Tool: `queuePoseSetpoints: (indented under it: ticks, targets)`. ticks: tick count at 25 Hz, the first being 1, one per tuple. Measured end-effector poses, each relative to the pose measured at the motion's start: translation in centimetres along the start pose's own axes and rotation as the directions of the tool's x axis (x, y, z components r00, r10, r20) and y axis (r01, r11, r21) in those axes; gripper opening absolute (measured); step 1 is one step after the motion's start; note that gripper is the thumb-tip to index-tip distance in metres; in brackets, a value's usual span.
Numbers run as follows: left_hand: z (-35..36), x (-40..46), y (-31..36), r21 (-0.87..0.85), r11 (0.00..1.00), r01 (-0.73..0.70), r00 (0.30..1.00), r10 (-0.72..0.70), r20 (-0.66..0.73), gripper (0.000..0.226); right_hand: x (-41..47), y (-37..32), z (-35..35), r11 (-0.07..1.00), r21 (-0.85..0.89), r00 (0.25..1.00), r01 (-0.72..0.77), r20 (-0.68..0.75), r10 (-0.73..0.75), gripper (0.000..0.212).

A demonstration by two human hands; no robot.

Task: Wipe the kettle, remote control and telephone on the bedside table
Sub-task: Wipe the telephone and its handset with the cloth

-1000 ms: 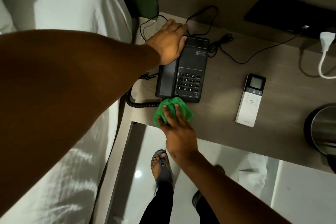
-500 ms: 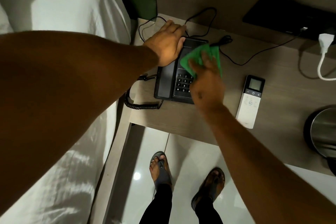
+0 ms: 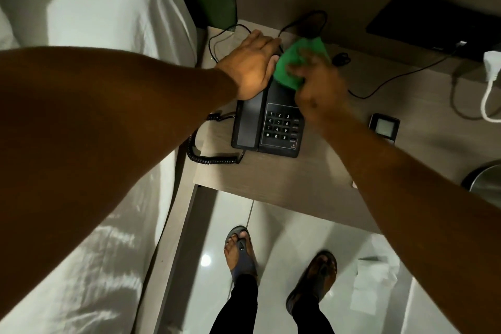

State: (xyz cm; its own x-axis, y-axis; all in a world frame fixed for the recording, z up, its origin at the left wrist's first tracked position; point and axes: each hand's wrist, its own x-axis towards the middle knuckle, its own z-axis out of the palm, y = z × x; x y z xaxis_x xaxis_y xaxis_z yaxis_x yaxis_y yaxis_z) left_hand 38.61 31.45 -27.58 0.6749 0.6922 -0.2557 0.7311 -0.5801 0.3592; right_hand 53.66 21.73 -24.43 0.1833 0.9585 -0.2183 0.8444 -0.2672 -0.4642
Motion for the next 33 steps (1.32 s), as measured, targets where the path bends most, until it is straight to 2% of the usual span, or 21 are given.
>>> queuePoseSetpoints:
  ticks: [2, 3, 6, 10, 13, 15, 19, 22, 26, 30, 33]
  targets:
    - [0.0, 0.0, -0.1, -0.011, 1.0, 0.003, 1.0, -0.003, 0.0, 0.057, 0.6, -0.3, 0.3, 0.998, 0.034, 0.998, -0.052, -0.032, 0.053, 0.055]
    - [0.0, -0.1, 0.0, -0.017, 1.0, 0.011, 1.0, -0.011, 0.002, 0.056, -1.1, -0.1, 1.1, 0.999, -0.002, 0.998, -0.035, -0.059, 0.035, 0.056]
    - [-0.3, -0.3, 0.2, -0.036, 0.999, 0.029, 1.0, -0.029, 0.004, 0.054, -9.8, -0.1, 4.7, 0.985, -0.089, 0.978, 0.145, -0.135, -0.156, 0.061]
    - [-0.4, -0.5, 0.5, -0.043, 0.999, 0.009, 1.0, -0.01, -0.007, 0.052, -12.5, -0.4, 6.5, 0.986, -0.103, 0.985, 0.13, -0.099, -0.14, 0.05]
    - [-0.6, -0.5, 0.4, -0.041, 0.999, 0.009, 1.0, -0.009, -0.01, 0.052, -13.4, -0.5, 6.8, 0.971, -0.155, 0.975, 0.184, -0.097, -0.2, 0.051]
    - [-0.8, -0.5, 0.5, -0.038, 0.999, 0.008, 1.0, -0.009, -0.008, 0.052, -15.0, 0.5, 7.4, 0.97, -0.132, 0.971, 0.204, -0.1, -0.218, 0.052]
    - [-0.9, -0.5, 0.7, -0.021, 1.0, 0.003, 1.0, -0.003, 0.004, 0.051, -16.9, -0.2, 9.1, 0.999, -0.031, 0.982, 0.036, -0.183, -0.041, 0.061]
    - [-1.0, -0.4, 0.7, -0.019, 1.0, 0.023, 1.0, -0.023, 0.016, 0.052, -17.5, -2.5, 10.3, 0.999, 0.043, 0.985, -0.007, -0.173, 0.014, 0.069]
    - [-0.8, -0.3, 0.7, -0.006, 1.0, 0.014, 1.0, -0.014, 0.007, 0.052, -17.2, -1.6, 10.3, 0.983, 0.154, 0.962, -0.104, -0.235, 0.138, 0.073]
    - [-0.9, -0.3, 0.6, -0.007, 1.0, 0.005, 1.0, -0.005, 0.003, 0.052, -17.4, -2.9, 10.8, 0.986, 0.161, 0.968, -0.053, -0.233, 0.09, 0.075]
    - [-0.7, -0.2, 0.5, -0.005, 1.0, -0.013, 1.0, 0.013, -0.009, 0.051, -17.2, -2.3, 10.8, 0.975, 0.201, 0.961, -0.099, -0.235, 0.146, 0.069]
